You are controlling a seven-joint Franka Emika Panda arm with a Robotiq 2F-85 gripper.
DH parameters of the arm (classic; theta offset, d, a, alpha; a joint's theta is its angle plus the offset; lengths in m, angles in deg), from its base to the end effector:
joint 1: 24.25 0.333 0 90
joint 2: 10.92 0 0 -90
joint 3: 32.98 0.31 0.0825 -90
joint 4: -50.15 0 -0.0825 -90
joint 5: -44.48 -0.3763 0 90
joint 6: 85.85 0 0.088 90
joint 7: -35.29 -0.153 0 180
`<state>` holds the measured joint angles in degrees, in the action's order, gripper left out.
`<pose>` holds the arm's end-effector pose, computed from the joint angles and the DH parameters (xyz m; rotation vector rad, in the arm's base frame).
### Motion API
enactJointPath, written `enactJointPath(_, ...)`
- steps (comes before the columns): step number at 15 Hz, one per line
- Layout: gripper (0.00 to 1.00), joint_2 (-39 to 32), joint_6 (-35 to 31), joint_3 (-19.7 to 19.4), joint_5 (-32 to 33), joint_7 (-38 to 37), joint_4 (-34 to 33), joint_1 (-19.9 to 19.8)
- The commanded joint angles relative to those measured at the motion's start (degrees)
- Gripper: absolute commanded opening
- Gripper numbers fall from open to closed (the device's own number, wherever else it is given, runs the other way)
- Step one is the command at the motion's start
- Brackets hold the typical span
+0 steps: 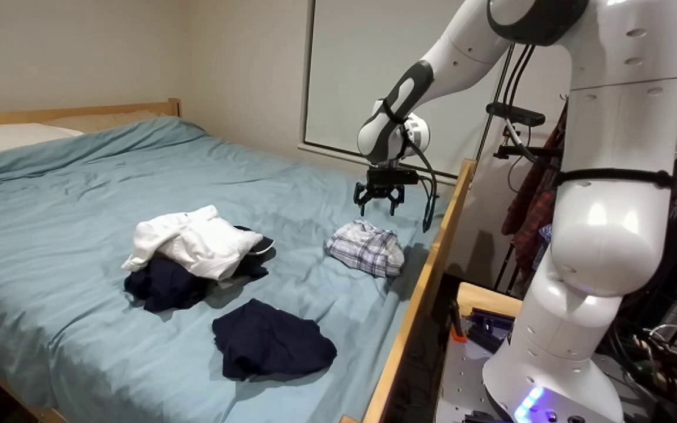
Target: Move the pajama pants slightly to the right, unfold them, then put them back
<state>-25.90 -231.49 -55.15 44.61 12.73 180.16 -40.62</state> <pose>0.4153 -0.3382 0.2088 2.6292 -1.5249 0.0249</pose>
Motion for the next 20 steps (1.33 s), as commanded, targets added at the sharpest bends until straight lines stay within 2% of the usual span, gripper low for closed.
enactJointPath(1,1.00,-5.79,3.19,-1.09,-4.19,-5.48,-5.16,-1.38)
enactJointPath(9,1.00,-12.80,12.78,-0.20,-17.66,-13.93,-14.23,-3.56)
enactJointPath(15,1.00,-14.68,19.52,-0.18,-19.84,-21.84,-18.04,-3.93)
enactJointPath(17,1.00,-14.35,18.74,1.57,-21.98,-17.95,-18.24,-5.43)
enactJointPath(18,1.00,-13.88,17.98,0.19,-18.98,-20.36,-16.90,-3.66)
enactJointPath(20,1.00,-13.93,18.02,0.88,-19.87,-20.11,-17.37,-4.27)
